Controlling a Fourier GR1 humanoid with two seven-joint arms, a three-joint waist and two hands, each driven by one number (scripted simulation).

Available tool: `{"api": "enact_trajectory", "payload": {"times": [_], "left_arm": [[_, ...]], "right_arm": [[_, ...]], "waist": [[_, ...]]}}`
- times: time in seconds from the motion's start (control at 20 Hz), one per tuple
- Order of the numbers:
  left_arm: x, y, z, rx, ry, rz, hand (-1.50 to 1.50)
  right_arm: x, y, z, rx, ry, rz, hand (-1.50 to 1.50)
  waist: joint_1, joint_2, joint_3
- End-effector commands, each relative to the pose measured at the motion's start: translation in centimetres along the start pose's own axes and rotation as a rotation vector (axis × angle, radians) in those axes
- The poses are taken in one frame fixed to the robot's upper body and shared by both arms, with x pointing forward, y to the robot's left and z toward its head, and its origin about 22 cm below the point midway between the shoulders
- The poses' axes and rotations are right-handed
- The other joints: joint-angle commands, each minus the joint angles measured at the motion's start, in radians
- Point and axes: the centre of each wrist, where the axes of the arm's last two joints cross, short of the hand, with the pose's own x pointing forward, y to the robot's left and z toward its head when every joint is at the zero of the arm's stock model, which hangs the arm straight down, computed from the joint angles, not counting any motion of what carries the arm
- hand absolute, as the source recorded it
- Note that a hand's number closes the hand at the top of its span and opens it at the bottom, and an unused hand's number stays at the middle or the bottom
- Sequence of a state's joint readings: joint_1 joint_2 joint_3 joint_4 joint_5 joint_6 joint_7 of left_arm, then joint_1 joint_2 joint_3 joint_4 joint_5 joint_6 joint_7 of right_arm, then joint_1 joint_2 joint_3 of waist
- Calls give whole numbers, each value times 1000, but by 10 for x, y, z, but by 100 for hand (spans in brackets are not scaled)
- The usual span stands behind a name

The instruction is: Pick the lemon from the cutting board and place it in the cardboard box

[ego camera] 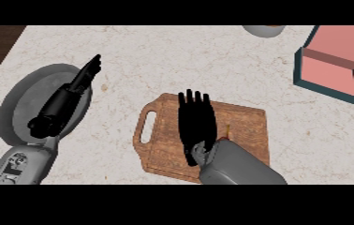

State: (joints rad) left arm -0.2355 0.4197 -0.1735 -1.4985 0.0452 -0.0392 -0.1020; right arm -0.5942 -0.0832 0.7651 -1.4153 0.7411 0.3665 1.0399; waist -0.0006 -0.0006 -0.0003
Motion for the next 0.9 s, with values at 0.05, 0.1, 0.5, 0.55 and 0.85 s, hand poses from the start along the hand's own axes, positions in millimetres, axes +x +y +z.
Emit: {"api": "enact_trajectory", "payload": {"times": [0.05,0.1,0.5,0.55,0.85], "left_arm": [[-4,0,14,10,5,-7,0],[3,-4,-12,-4,0,7,0],[21,18,-16,-2,-1,-2,0],[13,13,7,-4,-6,-3,0],[12,2,-12,7,3,17,0]], "right_arm": [[2,28,4,9,127,18,-150],[-6,1,-3,39,114,12,-150],[-23,23,-8,27,-32,46,150],[-7,26,-6,-20,-39,64,150],[-9,37,-23,-157,-87,106,150]], "waist": [[3,-1,0],[-3,0,0],[-1,0,0],[6,-1,0],[4,1,0]]}}
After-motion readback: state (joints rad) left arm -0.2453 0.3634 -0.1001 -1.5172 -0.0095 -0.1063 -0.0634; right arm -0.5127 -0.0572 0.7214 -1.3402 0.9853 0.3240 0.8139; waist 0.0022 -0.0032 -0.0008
